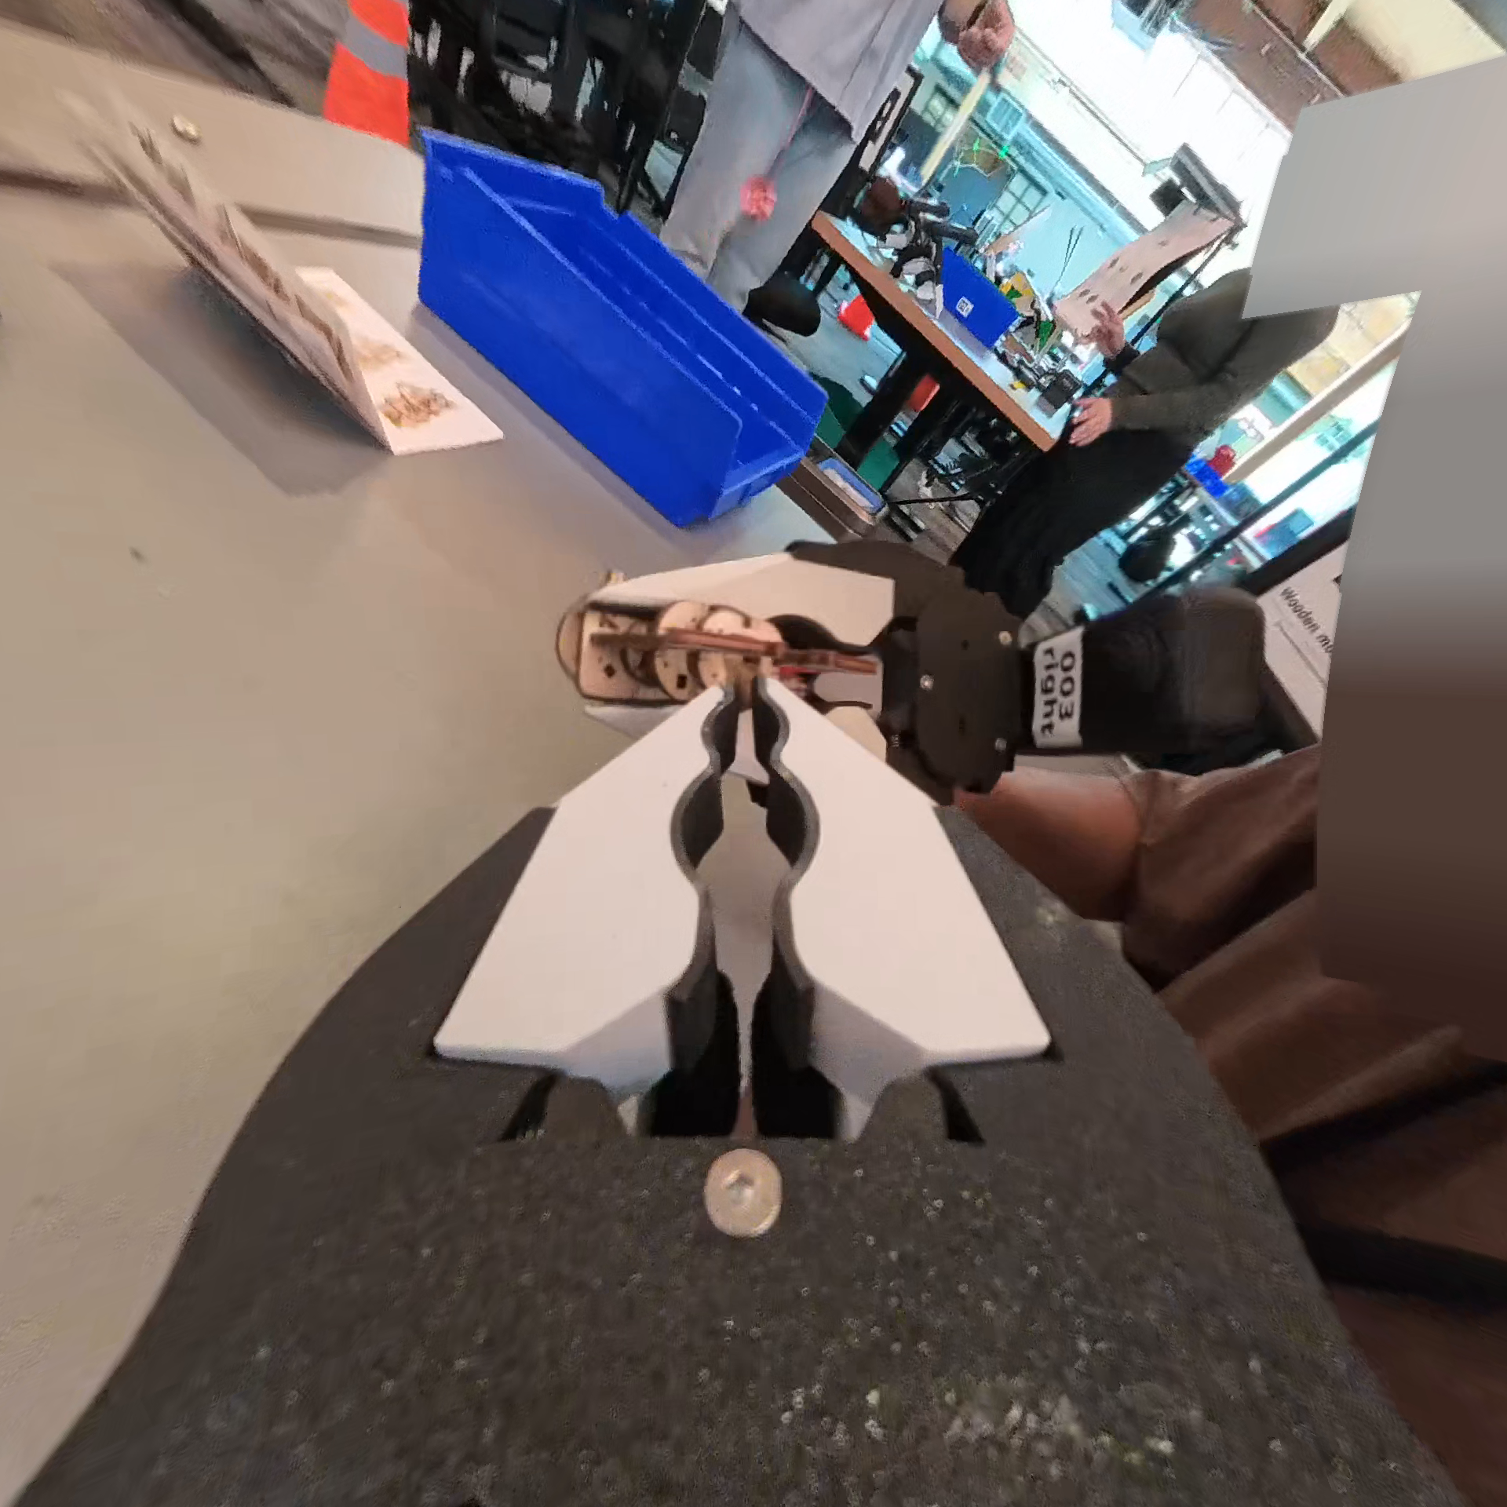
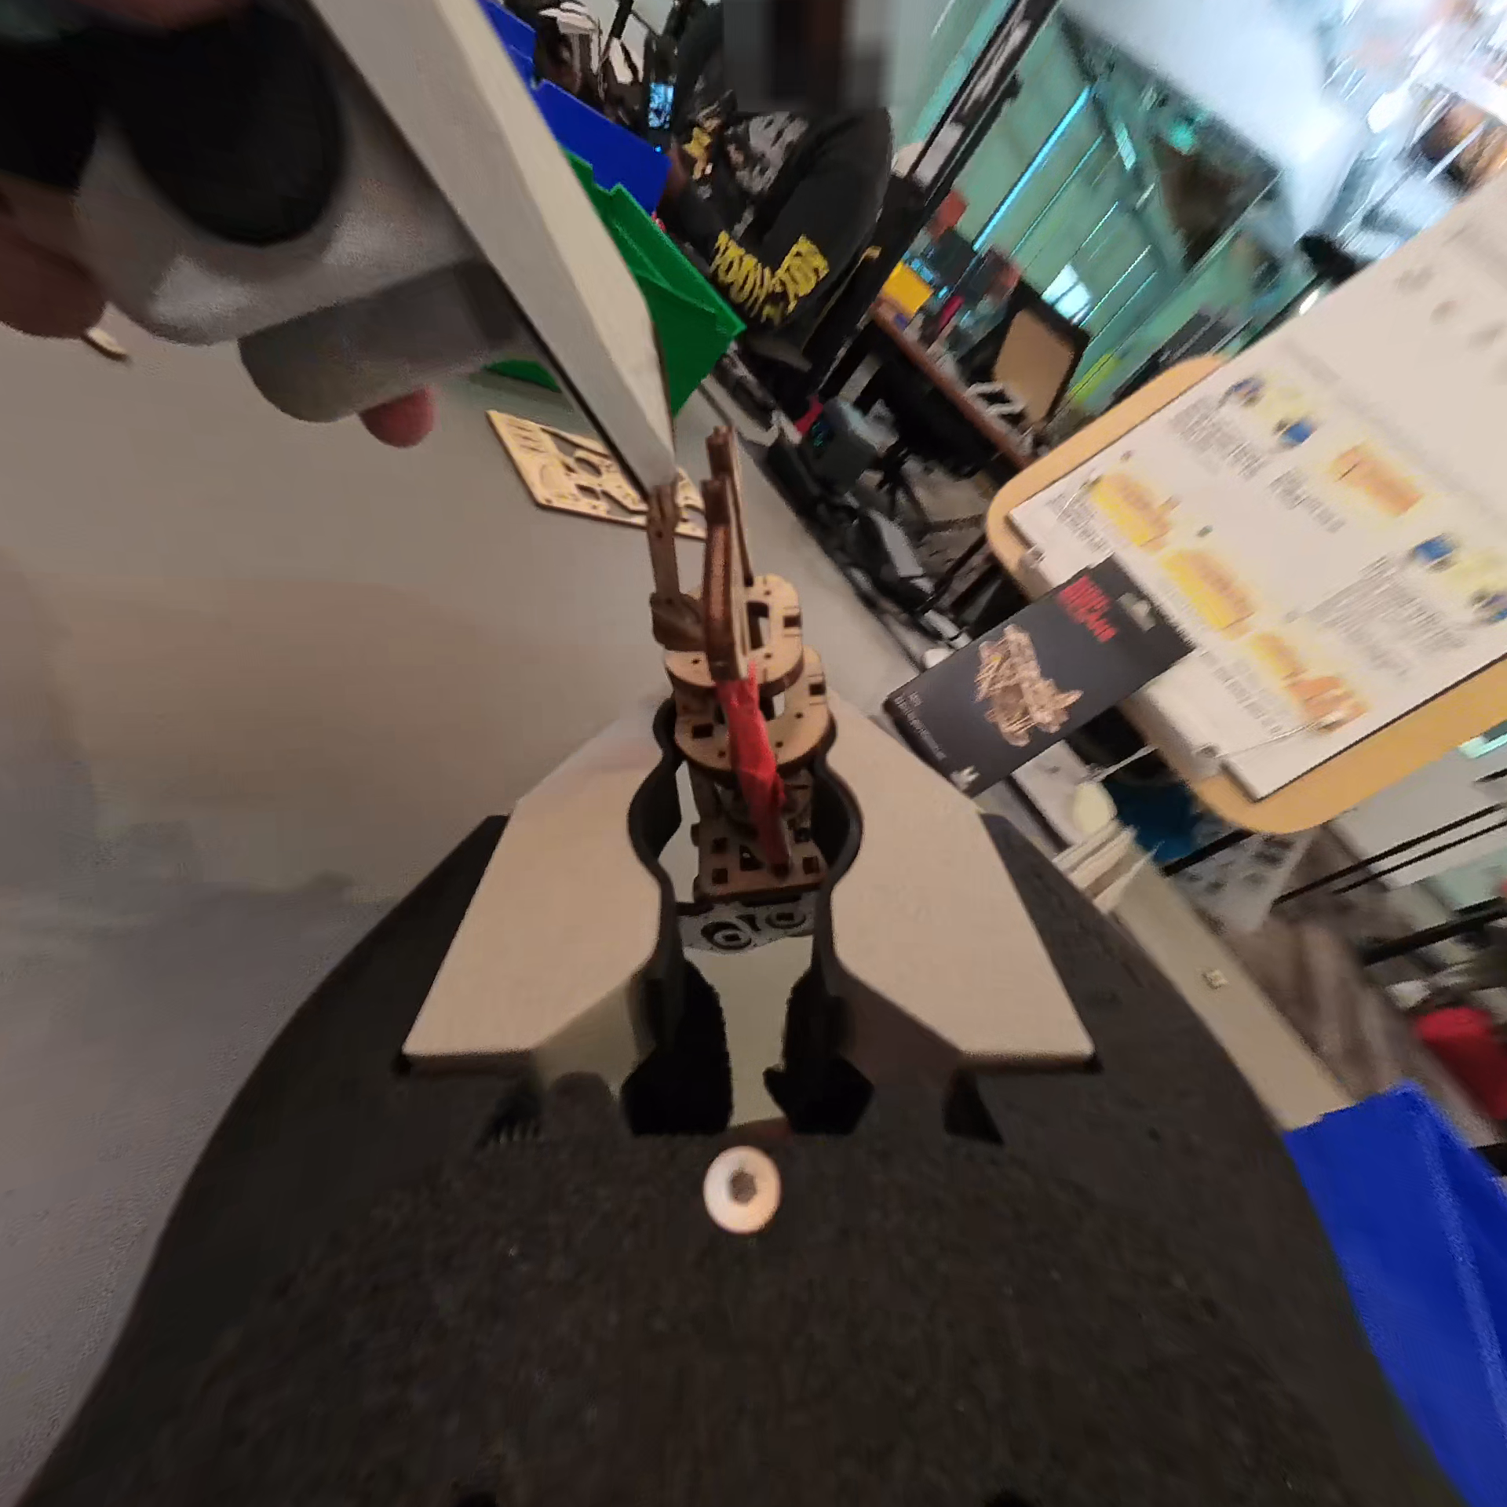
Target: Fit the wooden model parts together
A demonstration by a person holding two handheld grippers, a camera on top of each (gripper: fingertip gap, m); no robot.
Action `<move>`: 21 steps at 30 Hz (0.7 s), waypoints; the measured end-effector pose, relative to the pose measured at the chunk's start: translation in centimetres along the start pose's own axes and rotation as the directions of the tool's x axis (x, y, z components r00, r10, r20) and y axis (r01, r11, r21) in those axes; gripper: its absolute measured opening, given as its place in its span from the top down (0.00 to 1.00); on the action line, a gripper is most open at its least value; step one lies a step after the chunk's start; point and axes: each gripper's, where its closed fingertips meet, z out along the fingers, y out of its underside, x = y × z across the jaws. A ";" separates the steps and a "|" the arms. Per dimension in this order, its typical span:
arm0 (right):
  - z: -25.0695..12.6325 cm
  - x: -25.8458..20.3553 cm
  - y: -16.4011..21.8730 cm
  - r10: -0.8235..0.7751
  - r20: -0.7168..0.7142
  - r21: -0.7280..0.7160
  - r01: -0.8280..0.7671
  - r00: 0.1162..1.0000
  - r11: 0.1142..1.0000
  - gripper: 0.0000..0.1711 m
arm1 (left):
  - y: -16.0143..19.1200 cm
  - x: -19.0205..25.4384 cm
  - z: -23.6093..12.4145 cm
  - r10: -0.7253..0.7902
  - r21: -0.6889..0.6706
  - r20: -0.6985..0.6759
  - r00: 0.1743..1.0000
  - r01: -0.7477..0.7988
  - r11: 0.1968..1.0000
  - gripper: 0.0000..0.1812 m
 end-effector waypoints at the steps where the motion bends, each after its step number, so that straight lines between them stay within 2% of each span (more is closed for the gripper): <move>1: 0.0 0.0 -0.2 -0.034 -0.016 0.007 0.034 0.999 0.999 0.86 | 0.3 -0.1 0.1 -0.031 -0.021 -0.005 0.999 0.031 0.999 0.99; 5: -0.2 0.0 -0.8 -0.102 -0.060 0.037 0.105 0.993 0.994 0.86 | 1.3 -0.3 0.1 -0.102 -0.100 -0.019 0.995 0.100 0.990 0.95; 13: -0.1 0.0 -0.9 -0.131 -0.079 0.028 0.134 0.988 0.991 0.86 | 0.8 0.1 0.0 -0.231 -0.076 -0.115 0.966 0.223 0.972 0.94; 21: 0.0 -0.3 -1.2 -0.194 -0.094 0.021 0.196 0.977 0.980 0.85 | 1.4 -0.3 0.0 -0.243 -0.063 -0.122 0.962 0.236 0.970 0.95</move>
